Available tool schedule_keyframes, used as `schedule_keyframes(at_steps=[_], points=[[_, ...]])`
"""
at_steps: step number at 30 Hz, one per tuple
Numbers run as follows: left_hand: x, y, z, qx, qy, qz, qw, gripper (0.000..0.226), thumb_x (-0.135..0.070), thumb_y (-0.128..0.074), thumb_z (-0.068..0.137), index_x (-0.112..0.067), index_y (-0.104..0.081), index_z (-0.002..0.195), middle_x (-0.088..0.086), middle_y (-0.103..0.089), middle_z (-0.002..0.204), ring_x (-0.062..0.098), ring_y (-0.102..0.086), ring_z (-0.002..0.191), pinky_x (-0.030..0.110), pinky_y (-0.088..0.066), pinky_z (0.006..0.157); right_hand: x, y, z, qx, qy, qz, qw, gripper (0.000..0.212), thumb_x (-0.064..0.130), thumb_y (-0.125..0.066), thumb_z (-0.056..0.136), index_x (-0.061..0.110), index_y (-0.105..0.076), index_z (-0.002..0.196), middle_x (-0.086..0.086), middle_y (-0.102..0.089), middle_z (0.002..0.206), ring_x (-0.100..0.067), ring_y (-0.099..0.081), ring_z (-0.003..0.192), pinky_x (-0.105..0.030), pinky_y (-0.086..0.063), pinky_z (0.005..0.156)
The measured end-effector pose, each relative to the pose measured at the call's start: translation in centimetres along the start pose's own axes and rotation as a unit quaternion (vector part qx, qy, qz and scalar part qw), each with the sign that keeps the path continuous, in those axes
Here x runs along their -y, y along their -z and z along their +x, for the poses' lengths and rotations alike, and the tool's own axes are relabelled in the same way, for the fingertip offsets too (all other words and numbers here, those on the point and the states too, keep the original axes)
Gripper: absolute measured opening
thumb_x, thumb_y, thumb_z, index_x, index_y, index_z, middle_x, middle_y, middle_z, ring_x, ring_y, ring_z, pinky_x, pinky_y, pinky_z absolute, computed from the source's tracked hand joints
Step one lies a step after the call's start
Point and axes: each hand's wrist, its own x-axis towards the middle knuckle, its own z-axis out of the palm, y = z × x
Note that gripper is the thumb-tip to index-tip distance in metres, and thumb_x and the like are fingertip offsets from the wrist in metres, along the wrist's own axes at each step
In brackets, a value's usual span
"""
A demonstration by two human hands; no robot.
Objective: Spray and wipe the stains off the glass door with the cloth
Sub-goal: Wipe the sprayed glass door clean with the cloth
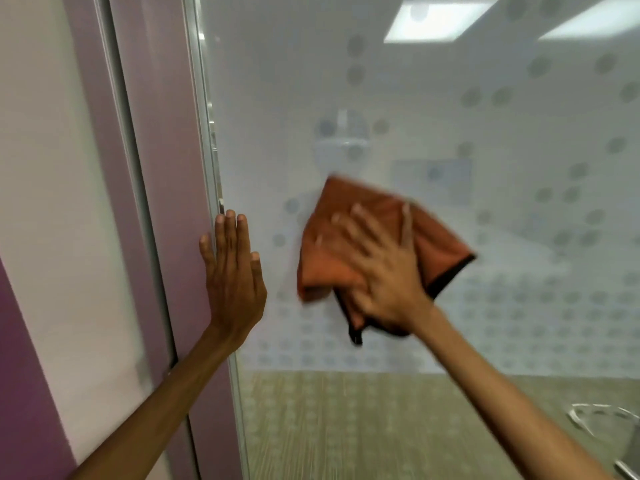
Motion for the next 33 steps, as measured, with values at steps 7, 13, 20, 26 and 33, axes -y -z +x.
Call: schedule_keyframes(at_steps=[7, 13, 20, 26, 33], points=[[-4.1, -0.4, 3.9, 0.023, -0.064, 0.015, 0.998, 0.054, -0.023, -0.022, 0.105, -0.009, -0.014, 0.157, 0.010, -0.012, 0.165, 0.023, 0.000, 0.154, 0.048, 0.007, 0.124, -11.8, 7.4, 12.1, -0.061, -0.129, -0.122, 0.982, 0.063, 0.062, -0.025, 0.098, 0.038, -0.022, 0.157, 0.002, -0.023, 0.166, -0.028, -0.014, 0.156, -0.078, -0.004, 0.112], [-8.6, -1.7, 7.2, 0.026, -0.029, 0.005, 0.999, 0.056, -0.028, -0.018, 0.106, -0.010, -0.011, 0.158, 0.009, -0.011, 0.167, 0.026, -0.002, 0.155, 0.058, 0.005, 0.122, -12.1, 7.5, 11.9, -0.072, -0.149, -0.136, 0.977, 0.062, 0.063, -0.024, 0.100, 0.039, -0.020, 0.157, 0.001, -0.020, 0.167, -0.028, -0.013, 0.156, -0.075, -0.005, 0.114], [-9.9, -2.4, 5.9, 0.013, -0.048, -0.002, 0.999, 0.056, -0.020, -0.027, 0.105, -0.008, -0.011, 0.158, 0.011, -0.012, 0.166, 0.028, -0.005, 0.155, 0.058, 0.000, 0.123, -8.4, 3.8, 1.0, -0.061, -0.124, -0.099, 0.985, 0.072, 0.054, -0.046, 0.089, 0.040, -0.024, 0.156, 0.001, -0.018, 0.168, -0.027, -0.007, 0.157, -0.072, 0.002, 0.116], [-12.9, -3.7, 1.1, 0.037, -0.074, -0.030, 0.996, 0.056, -0.019, -0.028, 0.104, -0.006, -0.014, 0.157, 0.010, -0.012, 0.165, 0.026, -0.008, 0.155, 0.056, -0.008, 0.124, -5.8, 1.4, -8.8, -0.014, -0.119, -0.071, 0.990, 0.074, 0.055, -0.043, 0.085, 0.039, -0.026, 0.156, 0.002, -0.014, 0.168, -0.028, -0.010, 0.156, -0.072, 0.006, 0.116], [-14.8, -4.9, -4.1, 0.062, -0.056, -0.031, 0.996, 0.057, -0.020, -0.023, 0.104, -0.006, -0.010, 0.157, 0.009, -0.006, 0.166, 0.025, -0.004, 0.155, 0.051, 0.000, 0.125, -3.5, -0.1, -17.9, 0.056, -0.193, -0.066, 0.977, 0.087, 0.051, -0.048, 0.076, 0.044, -0.015, 0.157, 0.007, -0.003, 0.169, -0.023, -0.003, 0.157, -0.072, 0.006, 0.115]])
